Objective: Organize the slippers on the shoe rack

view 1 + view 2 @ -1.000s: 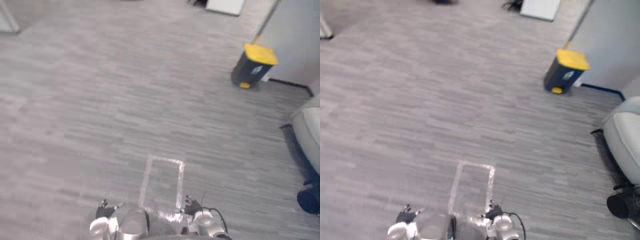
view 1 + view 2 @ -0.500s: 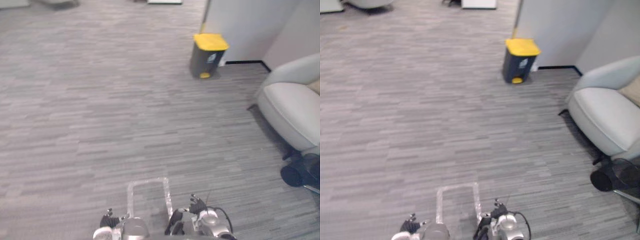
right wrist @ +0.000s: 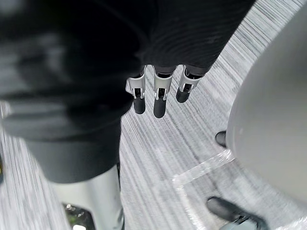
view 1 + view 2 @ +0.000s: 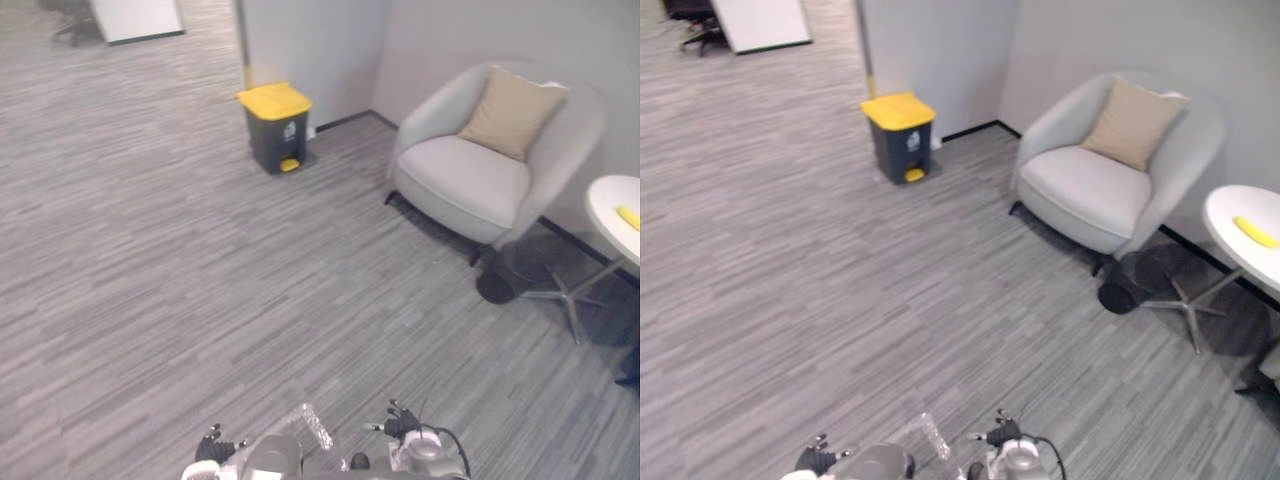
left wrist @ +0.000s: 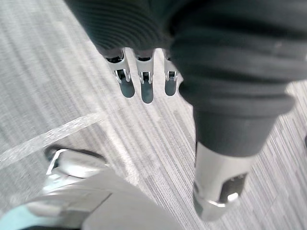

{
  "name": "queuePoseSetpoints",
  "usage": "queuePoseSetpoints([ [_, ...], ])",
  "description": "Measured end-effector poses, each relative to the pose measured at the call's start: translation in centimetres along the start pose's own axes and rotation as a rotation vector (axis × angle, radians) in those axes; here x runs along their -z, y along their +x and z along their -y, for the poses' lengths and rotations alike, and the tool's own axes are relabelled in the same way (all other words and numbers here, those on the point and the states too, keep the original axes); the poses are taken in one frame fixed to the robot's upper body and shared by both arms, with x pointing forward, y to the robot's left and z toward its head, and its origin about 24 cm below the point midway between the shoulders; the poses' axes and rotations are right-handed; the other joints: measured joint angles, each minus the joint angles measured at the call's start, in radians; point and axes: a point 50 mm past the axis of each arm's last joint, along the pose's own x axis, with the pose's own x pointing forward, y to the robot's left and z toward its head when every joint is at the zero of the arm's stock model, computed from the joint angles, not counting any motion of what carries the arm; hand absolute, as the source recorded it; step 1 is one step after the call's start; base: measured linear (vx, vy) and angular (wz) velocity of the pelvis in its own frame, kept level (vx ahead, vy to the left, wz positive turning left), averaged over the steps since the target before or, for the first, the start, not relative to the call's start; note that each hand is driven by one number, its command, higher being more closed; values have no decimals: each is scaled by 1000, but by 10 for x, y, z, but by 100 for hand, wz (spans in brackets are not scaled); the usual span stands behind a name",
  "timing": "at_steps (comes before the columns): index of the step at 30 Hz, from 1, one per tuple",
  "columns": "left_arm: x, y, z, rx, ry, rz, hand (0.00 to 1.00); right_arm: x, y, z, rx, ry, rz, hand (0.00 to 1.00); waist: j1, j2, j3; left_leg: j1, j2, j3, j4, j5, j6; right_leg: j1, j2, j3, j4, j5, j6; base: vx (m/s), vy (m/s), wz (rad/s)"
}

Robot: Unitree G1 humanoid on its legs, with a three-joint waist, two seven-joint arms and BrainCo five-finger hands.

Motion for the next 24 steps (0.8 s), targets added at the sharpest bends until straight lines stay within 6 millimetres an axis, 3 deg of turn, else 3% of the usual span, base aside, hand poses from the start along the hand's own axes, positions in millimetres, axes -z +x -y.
queuePoseSetpoints([
  [2,2,0,2,5,-1,-12,0,-1,0,2,5,2,3,0,-1,12,3,42,12,75,-30,3,6,-23,-18,-84,22,17,-10,110,101,-113],
  [4,5,-1,3,9,2,-19,0,-4,2,5,7,-31,10,0,-1,30,14,103,18,177,-61,6,11,-29,-93,-396,94,-16,-66,58,76,-122],
  [6,5,-1,4,15,6,-18,0,-3,3,7,-5,-63,-7,0,-1,30,10,140,17,257,-73,6,11,-26,-166,-689,174,-41,-104,42,21,-115],
  [8,7,-1,5,17,6,-25,0,-4,4,11,-2,-84,-8,0,0,32,10,159,18,280,-89,6,11,-31,-163,-747,172,-39,-110,53,-57,-108],
  [10,7,-1,6,23,16,-28,0,-6,5,17,12,-118,-2,0,-3,39,11,171,19,279,-110,6,11,-32,-143,-739,141,-40,-112,48,-106,-73],
  [13,3,0,10,47,39,-15,0,1,4,26,29,-126,-33,0,3,44,9,138,58,277,-51,6,10,5,-40,-700,-47,23,-103,12,-138,-40],
  [15,1,0,10,56,37,-5,0,3,4,32,45,-131,-40,0,5,47,22,35,112,276,191,-2,0,57,31,-650,-199,87,-73,-26,-115,-42],
  [17,-1,-1,15,67,25,10,0,2,4,37,56,-137,-38,0,9,66,36,-48,156,257,375,-13,8,74,69,-600,-227,102,-77,-47,-71,-67],
  [18,1,-3,21,81,15,4,0,0,4,45,77,-147,-36,0,17,102,37,-85,162,175,436,-53,16,74,100,-553,-227,105,-88,-58,-6,-110],
  [19,3,-4,23,87,14,0,0,-1,4,47,83,-148,-34,0,25,116,38,-94,145,104,414,-72,2,70,117,-520,-228,104,-92,-58,44,-141],
  [21,4,-4,24,87,-3,-4,0,-1,4,48,89,-147,-33,0,30,110,40,-92,99,-12,290,-93,-18,56,126,-458,-229,104,-92,-64,39,-120],
  [23,0,-3,21,81,-12,8,0,1,3,50,99,-142,-32,0,32,102,39,-81,56,-122,108,-63,-26,42,141,-386,-279,113,-72,-80,32,-129],
  [24,5,-4,21,78,-17,-8,0,2,3,53,107,-145,-34,0,46,121,34,-66,64,-113,53,-34,9,47,149,-370,-276,110,-65,-24,56,-101],
])
